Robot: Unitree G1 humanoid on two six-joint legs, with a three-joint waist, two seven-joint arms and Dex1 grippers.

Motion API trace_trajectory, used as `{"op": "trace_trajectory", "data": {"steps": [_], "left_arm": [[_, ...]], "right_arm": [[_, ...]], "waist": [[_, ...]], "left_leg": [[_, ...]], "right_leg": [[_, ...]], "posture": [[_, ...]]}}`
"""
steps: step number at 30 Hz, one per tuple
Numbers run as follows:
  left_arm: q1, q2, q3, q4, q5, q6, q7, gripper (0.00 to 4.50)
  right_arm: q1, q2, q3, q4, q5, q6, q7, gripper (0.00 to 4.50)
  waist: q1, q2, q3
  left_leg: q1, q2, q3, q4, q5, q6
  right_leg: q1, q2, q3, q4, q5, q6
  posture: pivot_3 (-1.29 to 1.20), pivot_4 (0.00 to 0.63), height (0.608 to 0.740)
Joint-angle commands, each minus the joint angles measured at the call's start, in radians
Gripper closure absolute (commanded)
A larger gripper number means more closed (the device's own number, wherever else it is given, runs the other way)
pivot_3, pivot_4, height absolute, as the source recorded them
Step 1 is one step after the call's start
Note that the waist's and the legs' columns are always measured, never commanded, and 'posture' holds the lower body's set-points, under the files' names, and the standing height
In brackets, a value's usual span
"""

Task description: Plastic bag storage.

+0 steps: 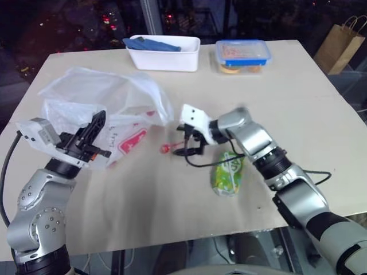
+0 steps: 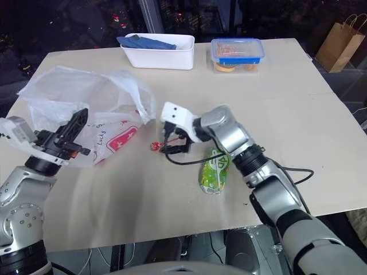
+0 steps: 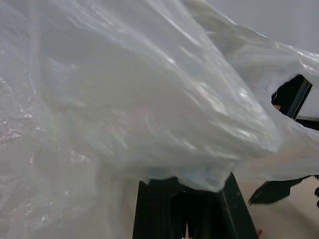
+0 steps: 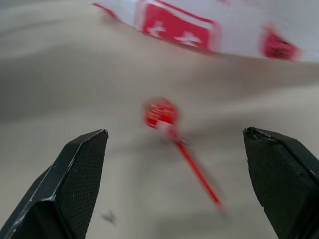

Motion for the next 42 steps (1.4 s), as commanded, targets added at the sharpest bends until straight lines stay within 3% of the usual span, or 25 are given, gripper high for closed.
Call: {"op": "trace_trajectory", "data": {"steps": [1, 5, 8, 14, 16, 23, 27, 32, 34, 38, 42], "left_arm": [[0.005, 0.009, -0.018, -0.051, -0.002, -0.005, 0.010, 4.50], [0.000, 0.010, -0.040, -0.069, 0.001, -0.005, 0.029, 4.50], [0.000, 0.011, -0.049, -0.076, 0.003, -0.006, 0.035, 4.50], [0.011, 0.010, -0.058, -0.084, 0.001, -0.011, 0.040, 4.50], [0.012, 0.009, -0.059, -0.085, 0.001, -0.013, 0.042, 4.50], [0.025, 0.003, -0.063, -0.086, 0.004, -0.020, 0.040, 4.50], [0.027, 0.001, -0.065, -0.083, 0.004, -0.025, 0.036, 4.50], [0.011, -0.008, -0.102, -0.080, 0.011, -0.033, 0.023, 4.50], [0.013, -0.015, -0.133, -0.099, 0.000, -0.026, 0.008, 4.50], [0.057, -0.010, -0.189, -0.163, -0.050, 0.002, -0.055, 4.50], [0.122, 0.004, -0.189, -0.191, -0.100, 0.016, -0.117, 4.50]], "right_arm": [[0.008, 0.026, 0.019, 0.050, -0.019, -0.057, -0.037, 0.12], [0.018, 0.022, 0.047, 0.128, -0.053, -0.135, -0.046, 0.12], [0.015, 0.022, 0.057, 0.182, -0.079, -0.177, -0.061, 0.90], [-0.009, 0.064, 0.046, 0.312, -0.113, -0.236, -0.143, 3.97], [-0.008, 0.057, 0.053, 0.318, -0.123, -0.252, -0.132, 4.47], [-0.008, -0.026, 0.046, 0.222, -0.132, -0.248, -0.071, 4.47], [0.018, -0.085, 0.032, 0.069, -0.094, -0.177, 0.001, 4.47], [0.127, -0.321, 0.046, -0.393, 0.074, 0.040, 0.287, 4.47], [0.162, -0.397, 0.039, -0.527, 0.135, 0.130, 0.338, 4.47], [0.165, -0.405, -0.074, -0.677, 0.276, 0.336, 0.271, 4.47], [0.092, -0.289, -0.166, -0.675, 0.312, 0.495, 0.076, 4.47]], "waist": [[0.001, 0.000, 0.000], [0.001, -0.001, -0.001], [0.000, -0.001, -0.001], [-0.004, -0.002, -0.002], [-0.002, -0.002, -0.002], [0.004, -0.002, -0.002], [0.003, -0.002, -0.002], [0.004, -0.002, -0.002], [0.004, -0.002, -0.002], [-0.002, -0.002, -0.001], [0.001, -0.002, -0.001]], "left_leg": [[0.000, 0.000, 0.000, 0.000, 0.000, 0.000], [0.000, 0.000, 0.000, 0.000, 0.000, 0.000], [0.000, 0.000, 0.000, 0.000, 0.000, 0.000], [0.002, 0.003, 0.001, -0.001, 0.001, -0.002], [0.002, 0.005, 0.000, -0.001, 0.002, -0.003], [0.002, 0.005, -0.001, 0.000, 0.002, -0.003], [0.002, 0.005, -0.002, 0.000, 0.002, -0.003], [0.001, 0.006, -0.002, 0.000, 0.001, -0.002], [0.001, 0.006, -0.002, 0.000, 0.001, -0.001], [0.001, 0.007, -0.001, 0.000, 0.000, -0.001], [0.002, 0.009, -0.001, 0.000, 0.000, -0.001]], "right_leg": [[0.000, 0.000, 0.000, 0.000, 0.000, 0.000], [0.000, 0.000, 0.000, 0.000, 0.000, 0.000], [0.000, 0.000, 0.000, 0.000, 0.000, 0.000], [0.000, 0.004, 0.001, 0.000, 0.002, -0.003], [0.000, 0.005, 0.000, 0.001, 0.003, -0.005], [0.002, 0.006, -0.001, 0.000, 0.004, -0.005], [0.002, 0.006, -0.002, 0.000, 0.004, -0.005], [0.001, 0.006, -0.002, -0.002, 0.004, -0.005], [0.002, 0.006, -0.002, -0.002, 0.004, -0.005], [0.002, 0.007, -0.002, -0.002, 0.004, -0.005], [0.002, 0.009, -0.001, -0.001, 0.004, -0.007]], "posture": [[0.00, 0.150, 0.740], [0.00, 0.150, 0.740], [0.00, 0.150, 0.740], [0.00, 0.150, 0.740], [0.00, 0.150, 0.740], [0.00, 0.150, 0.740], [0.00, 0.150, 0.740], [0.00, 0.150, 0.740], [0.00, 0.150, 0.740], [0.00, 0.150, 0.740], [0.00, 0.150, 0.740]]}}
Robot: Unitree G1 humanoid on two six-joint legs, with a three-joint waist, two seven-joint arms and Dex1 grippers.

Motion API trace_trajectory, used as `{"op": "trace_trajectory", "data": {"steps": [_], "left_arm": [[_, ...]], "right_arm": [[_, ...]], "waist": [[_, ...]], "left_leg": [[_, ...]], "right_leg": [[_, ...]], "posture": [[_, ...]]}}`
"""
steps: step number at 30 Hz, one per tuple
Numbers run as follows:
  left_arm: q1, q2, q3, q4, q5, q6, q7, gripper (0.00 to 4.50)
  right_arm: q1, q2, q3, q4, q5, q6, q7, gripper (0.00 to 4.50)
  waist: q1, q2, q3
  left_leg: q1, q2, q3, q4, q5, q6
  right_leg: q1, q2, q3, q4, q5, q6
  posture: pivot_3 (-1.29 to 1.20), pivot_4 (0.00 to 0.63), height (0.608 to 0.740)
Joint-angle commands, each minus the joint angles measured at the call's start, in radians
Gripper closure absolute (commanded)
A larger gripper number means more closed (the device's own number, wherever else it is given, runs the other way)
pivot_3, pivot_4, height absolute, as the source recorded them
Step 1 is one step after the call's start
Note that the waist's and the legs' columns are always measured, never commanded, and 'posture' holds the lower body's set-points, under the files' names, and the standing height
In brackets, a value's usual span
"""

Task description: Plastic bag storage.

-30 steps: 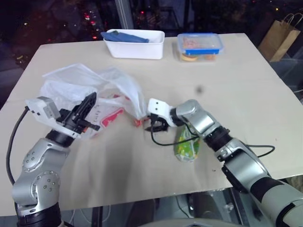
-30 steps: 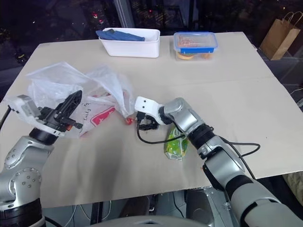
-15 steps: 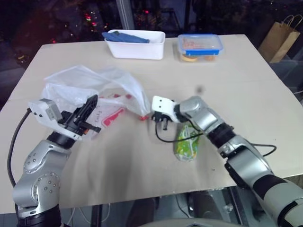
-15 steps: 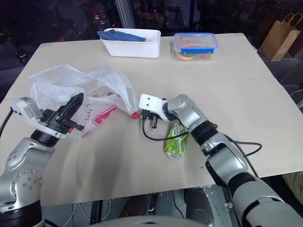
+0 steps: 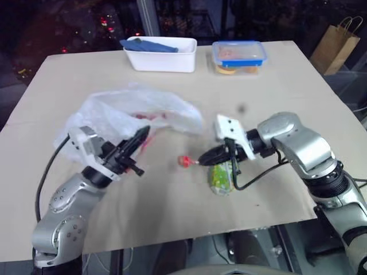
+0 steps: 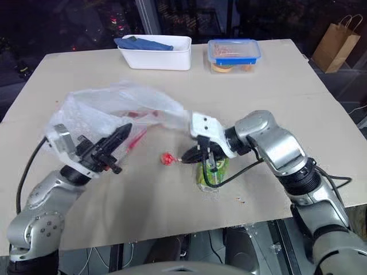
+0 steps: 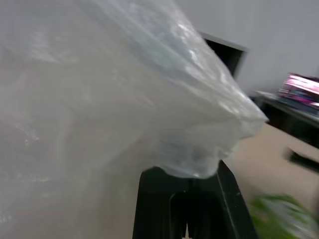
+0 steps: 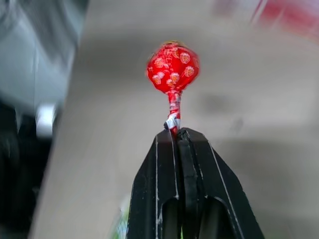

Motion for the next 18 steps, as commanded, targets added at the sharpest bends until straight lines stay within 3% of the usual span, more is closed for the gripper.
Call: {"op": "trace_trajectory", "data": {"steps": [1, 10, 18], "left_arm": [[0.051, 0.022, 0.026, -0.047, -0.068, 0.007, -0.058, 4.50], [0.140, 0.061, 0.071, -0.064, -0.137, 0.012, -0.131, 4.50], [0.132, 0.033, 0.050, -0.075, -0.118, -0.014, -0.103, 4.50]], "right_arm": [[-0.081, 0.110, -0.088, -0.001, 0.023, 0.127, -0.201, 4.47], [-0.242, 0.254, 0.012, 0.339, -0.142, -0.085, -0.442, 4.47], [-0.373, 0.446, 0.096, 0.536, -0.197, -0.285, -0.449, 4.47]], "waist": [[0.000, 0.000, 0.000], [0.000, 0.000, 0.000], [-0.002, 0.001, 0.000]], "left_leg": [[0.000, 0.001, 0.000, 0.000, 0.000, 0.000], [0.000, 0.000, 0.000, 0.000, 0.001, -0.001], [-0.001, 0.002, 0.001, -0.003, 0.001, -0.002]], "right_leg": [[0.000, 0.001, 0.000, 0.000, 0.001, -0.001], [0.000, 0.001, 0.000, -0.001, 0.001, -0.002], [-0.003, 0.003, 0.001, -0.001, 0.001, -0.003]], "posture": [[0.00, 0.150, 0.740], [0.00, 0.150, 0.740], [0.00, 0.150, 0.740]]}}
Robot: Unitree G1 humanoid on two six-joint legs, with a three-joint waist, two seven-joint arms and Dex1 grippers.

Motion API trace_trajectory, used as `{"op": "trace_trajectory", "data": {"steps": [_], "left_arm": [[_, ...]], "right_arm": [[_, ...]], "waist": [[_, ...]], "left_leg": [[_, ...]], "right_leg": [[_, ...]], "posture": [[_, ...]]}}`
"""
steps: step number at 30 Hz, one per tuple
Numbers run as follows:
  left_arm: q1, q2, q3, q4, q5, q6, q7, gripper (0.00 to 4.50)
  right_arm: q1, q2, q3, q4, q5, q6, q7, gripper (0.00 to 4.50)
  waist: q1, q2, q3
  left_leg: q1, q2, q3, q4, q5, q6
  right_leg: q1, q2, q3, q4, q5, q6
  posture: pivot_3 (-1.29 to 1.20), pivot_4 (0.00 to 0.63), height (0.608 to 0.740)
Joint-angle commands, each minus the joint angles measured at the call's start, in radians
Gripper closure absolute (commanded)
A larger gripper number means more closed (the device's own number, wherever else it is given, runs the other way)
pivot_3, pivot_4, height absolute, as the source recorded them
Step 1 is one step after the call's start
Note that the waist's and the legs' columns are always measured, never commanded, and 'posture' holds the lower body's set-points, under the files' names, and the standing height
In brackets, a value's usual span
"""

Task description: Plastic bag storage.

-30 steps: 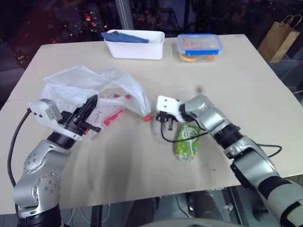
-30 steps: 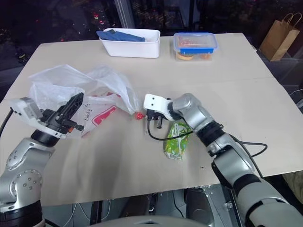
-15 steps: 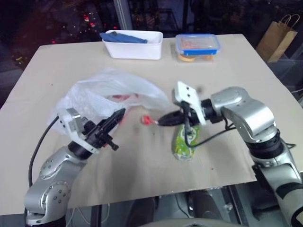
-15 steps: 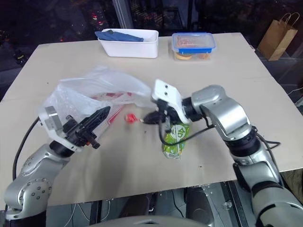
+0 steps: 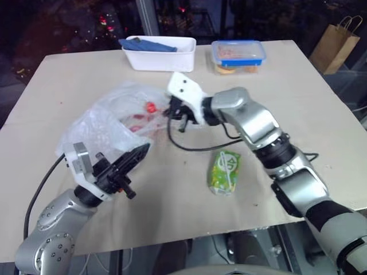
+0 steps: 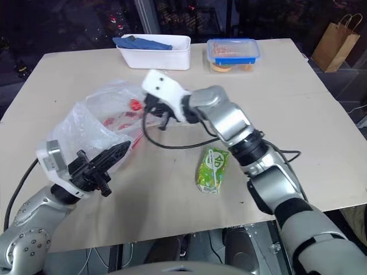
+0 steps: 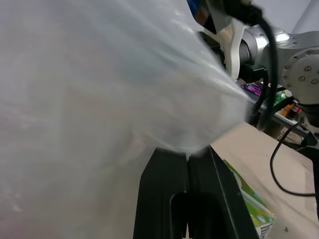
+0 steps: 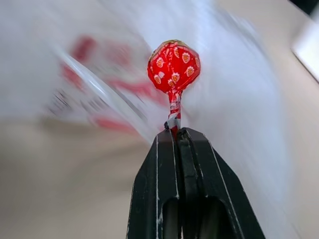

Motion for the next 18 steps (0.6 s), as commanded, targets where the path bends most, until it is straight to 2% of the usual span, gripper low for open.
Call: {"op": "trace_trajectory", "data": {"steps": [1, 9, 10, 12, 17, 18], "left_arm": [[-0.022, -0.005, 0.000, -0.037, 0.001, -0.027, 0.010, 4.50], [-0.034, -0.026, -0.032, -0.046, 0.010, -0.037, 0.027, 4.50], [-0.037, -0.031, -0.031, -0.044, 0.012, -0.041, 0.032, 4.50], [-0.043, -0.038, -0.026, -0.041, 0.012, -0.048, 0.041, 4.50], [-0.068, -0.050, -0.009, -0.027, -0.007, -0.054, 0.064, 4.50], [-0.075, -0.053, -0.005, -0.024, -0.013, -0.054, 0.071, 4.50]], "right_arm": [[-0.062, 0.061, 0.016, 0.041, -0.019, -0.088, -0.003, 4.47], [-0.162, 0.190, -0.005, 0.267, -0.068, -0.276, -0.056, 4.47], [-0.168, 0.195, -0.015, 0.279, -0.064, -0.300, -0.054, 3.90], [-0.164, 0.194, -0.025, 0.292, -0.066, -0.329, -0.048, 3.25], [-0.117, 0.145, -0.044, 0.264, -0.069, -0.340, -0.016, 0.82], [-0.103, 0.130, -0.053, 0.237, -0.055, -0.321, 0.003, 0.82]], "waist": [[0.002, 0.000, 0.000], [0.001, 0.000, 0.000], [0.001, 0.000, 0.000], [0.002, 0.000, 0.000], [0.003, 0.000, 0.000], [0.004, 0.000, 0.000]], "left_leg": [[0.000, 0.000, 0.000, 0.000, 0.000, 0.000], [0.000, -0.001, -0.001, 0.000, 0.000, -0.001], [0.000, -0.001, -0.001, 0.000, 0.000, -0.001], [0.000, 0.000, -0.001, 0.000, 0.000, -0.001], [0.000, -0.001, -0.001, 0.000, 0.000, -0.001], [0.000, -0.001, -0.001, 0.000, 0.000, -0.001]], "right_leg": [[0.000, 0.000, 0.000, 0.000, 0.000, 0.000], [0.000, 0.000, -0.001, 0.000, 0.000, 0.000], [0.000, 0.000, -0.001, 0.000, 0.000, 0.000], [0.000, 0.000, -0.001, 0.000, 0.000, 0.000], [0.000, 0.000, -0.001, 0.000, 0.000, 0.000], [0.000, 0.000, -0.001, 0.000, 0.000, 0.000]], "posture": [[0.00, 0.150, 0.740], [0.00, 0.150, 0.740], [0.00, 0.150, 0.740], [0.00, 0.150, 0.740], [0.00, 0.150, 0.740], [0.00, 0.150, 0.740]]}}
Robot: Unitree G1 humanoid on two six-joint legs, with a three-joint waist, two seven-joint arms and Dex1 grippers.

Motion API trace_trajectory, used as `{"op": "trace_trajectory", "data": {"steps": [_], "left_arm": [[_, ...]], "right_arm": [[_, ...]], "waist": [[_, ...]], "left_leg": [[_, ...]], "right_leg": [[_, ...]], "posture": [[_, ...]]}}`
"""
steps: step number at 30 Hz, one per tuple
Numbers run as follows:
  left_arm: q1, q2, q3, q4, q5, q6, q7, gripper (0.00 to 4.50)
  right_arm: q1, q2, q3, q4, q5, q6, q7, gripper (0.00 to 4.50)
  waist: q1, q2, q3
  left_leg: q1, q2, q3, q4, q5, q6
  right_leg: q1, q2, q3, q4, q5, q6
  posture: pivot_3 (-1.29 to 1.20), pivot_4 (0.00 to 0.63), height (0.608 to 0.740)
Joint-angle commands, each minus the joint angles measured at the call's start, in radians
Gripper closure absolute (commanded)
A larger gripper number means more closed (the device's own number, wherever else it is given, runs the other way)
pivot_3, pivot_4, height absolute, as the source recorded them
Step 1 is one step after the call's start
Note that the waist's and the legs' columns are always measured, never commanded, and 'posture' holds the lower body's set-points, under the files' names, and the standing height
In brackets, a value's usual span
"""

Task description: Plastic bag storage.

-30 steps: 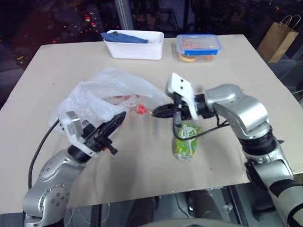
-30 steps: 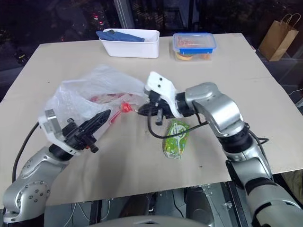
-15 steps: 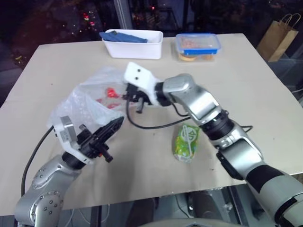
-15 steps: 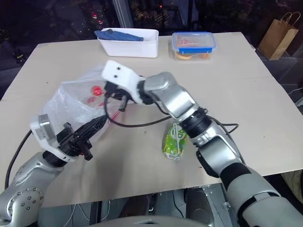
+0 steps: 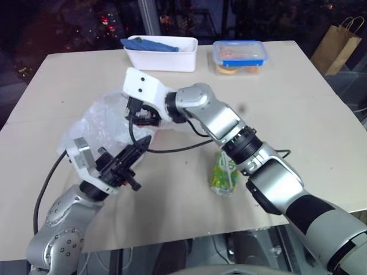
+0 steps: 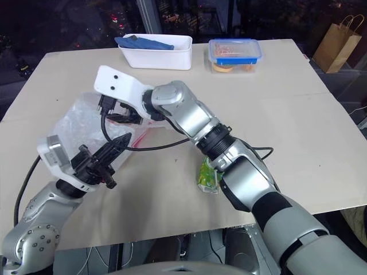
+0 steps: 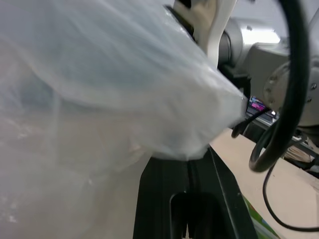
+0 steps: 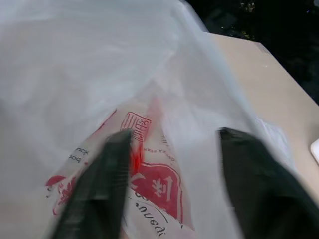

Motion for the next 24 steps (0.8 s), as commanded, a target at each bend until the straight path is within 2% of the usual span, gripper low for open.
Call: {"op": "trace_trajectory", "data": {"steps": [1, 4, 9, 11, 15, 18, 22, 24], "left_arm": [[-0.025, -0.011, 0.032, -0.015, -0.039, -0.021, 0.028, 4.50], [-0.048, -0.017, 0.055, -0.010, -0.086, -0.014, 0.061, 4.50], [-0.023, 0.011, 0.113, 0.004, -0.158, 0.011, 0.053, 4.50], [-0.011, 0.029, 0.145, 0.021, -0.200, 0.023, 0.046, 4.50], [-0.013, 0.054, 0.171, 0.043, -0.239, 0.041, 0.040, 4.50], [-0.012, 0.064, 0.168, 0.045, -0.243, 0.050, 0.036, 4.50], [-0.013, 0.061, 0.158, 0.043, -0.237, 0.056, 0.035, 4.50], [-0.016, 0.058, 0.154, 0.044, -0.231, 0.055, 0.035, 4.50]], "right_arm": [[0.035, -0.057, -0.053, -0.117, 0.046, 0.047, 0.065, 0.82], [0.102, -0.175, -0.094, -0.317, 0.165, 0.204, 0.206, 0.82], [0.228, -0.481, -0.178, -0.608, 0.360, 0.413, 0.419, 0.82], [0.284, -0.642, -0.163, -0.647, 0.388, 0.444, 0.527, 0.82], [0.372, -0.839, -0.090, -0.644, 0.312, 0.356, 0.615, 0.82], [0.438, -0.882, -0.044, -0.629, 0.230, 0.196, 0.615, 0.82], [0.509, -0.854, -0.022, -0.579, 0.119, -0.102, 0.570, 0.82], [0.507, -0.844, -0.019, -0.552, 0.094, -0.182, 0.576, 0.82]], "waist": [[0.001, 0.000, 0.000], [0.006, 0.000, 0.000], [0.002, 0.000, 0.000], [0.002, 0.000, 0.000], [0.000, 0.000, 0.000], [-0.002, 0.000, 0.000], [0.000, -0.001, 0.000], [0.001, -0.001, 0.001]], "left_leg": [[0.000, 0.000, 0.000, 0.000, 0.000, 0.000], [-0.001, 0.000, -0.001, 0.001, 0.000, 0.000], [-0.002, 0.000, 0.000, 0.001, 0.000, 0.001], [-0.001, 0.000, 0.000, 0.001, 0.000, 0.001], [-0.001, 0.000, 0.004, 0.001, 0.000, 0.001], [0.000, 0.002, 0.008, 0.001, 0.000, 0.001], [0.000, 0.003, 0.010, 0.002, 0.000, 0.001], [0.000, 0.003, 0.010, 0.003, 0.000, 0.001]], "right_leg": [[0.000, 0.000, 0.000, 0.000, 0.000, 0.000], [0.000, -0.001, -0.001, 0.000, 0.000, 0.000], [0.000, -0.001, 0.000, -0.001, 0.000, 0.000], [0.000, -0.001, 0.000, -0.001, 0.000, 0.000], [0.001, -0.001, 0.000, -0.001, 0.000, 0.000], [0.001, 0.000, 0.001, -0.001, 0.000, 0.001], [0.001, 0.001, 0.001, -0.001, 0.000, 0.001], [0.001, 0.000, 0.001, -0.001, 0.000, 0.001]], "posture": [[0.00, 0.150, 0.740], [0.00, 0.150, 0.740], [0.00, 0.150, 0.740], [0.00, 0.150, 0.740], [0.00, 0.150, 0.740], [0.00, 0.150, 0.740], [0.00, 0.150, 0.740], [0.00, 0.150, 0.740]]}}
